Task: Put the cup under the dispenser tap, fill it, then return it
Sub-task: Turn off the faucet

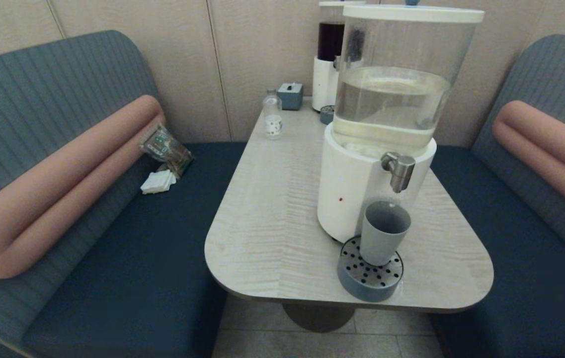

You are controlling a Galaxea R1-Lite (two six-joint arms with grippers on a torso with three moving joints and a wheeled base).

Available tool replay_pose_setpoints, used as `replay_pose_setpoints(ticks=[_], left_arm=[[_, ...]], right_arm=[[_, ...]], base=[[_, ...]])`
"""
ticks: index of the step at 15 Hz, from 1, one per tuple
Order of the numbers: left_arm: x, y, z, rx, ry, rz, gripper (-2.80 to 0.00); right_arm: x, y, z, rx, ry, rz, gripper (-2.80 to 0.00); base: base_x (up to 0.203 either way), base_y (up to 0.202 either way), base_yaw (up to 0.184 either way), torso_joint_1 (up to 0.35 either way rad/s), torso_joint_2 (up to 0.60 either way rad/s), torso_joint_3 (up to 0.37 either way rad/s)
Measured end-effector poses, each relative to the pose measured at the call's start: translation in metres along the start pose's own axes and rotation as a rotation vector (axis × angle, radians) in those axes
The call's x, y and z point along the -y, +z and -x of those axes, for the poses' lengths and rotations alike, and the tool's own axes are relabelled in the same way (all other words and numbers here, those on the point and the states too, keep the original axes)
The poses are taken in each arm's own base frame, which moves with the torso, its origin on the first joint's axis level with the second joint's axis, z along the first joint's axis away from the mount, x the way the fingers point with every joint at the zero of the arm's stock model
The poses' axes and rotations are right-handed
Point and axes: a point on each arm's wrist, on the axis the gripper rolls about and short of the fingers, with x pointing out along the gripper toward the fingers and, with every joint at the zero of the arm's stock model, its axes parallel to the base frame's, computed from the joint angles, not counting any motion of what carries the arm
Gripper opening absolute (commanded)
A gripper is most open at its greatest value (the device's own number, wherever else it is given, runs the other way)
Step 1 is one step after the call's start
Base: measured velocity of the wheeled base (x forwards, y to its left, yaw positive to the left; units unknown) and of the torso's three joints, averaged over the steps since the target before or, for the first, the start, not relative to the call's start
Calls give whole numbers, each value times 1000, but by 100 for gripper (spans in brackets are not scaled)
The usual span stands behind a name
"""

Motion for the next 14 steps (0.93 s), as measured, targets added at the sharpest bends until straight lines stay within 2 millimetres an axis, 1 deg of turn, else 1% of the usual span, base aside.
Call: replay_pose_setpoints(ticks=[2,5,11,14], left_arm=[[0,0,0,0,0,0,-280],[0,0,0,1,0,0,-280],[0,0,0,1,0,0,-280],[0,0,0,0,0,0,-280]], right_arm=[[0,-24,9,48,-88,-1,-280],[-1,-49,19,162,-188,-13,-280],[-7,-113,38,231,-199,-13,-280],[-10,-139,44,281,-182,-16,-280]], base=[[0,0,0,0,0,0],[0,0,0,0,0,0],[0,0,0,0,0,0],[0,0,0,0,0,0]])
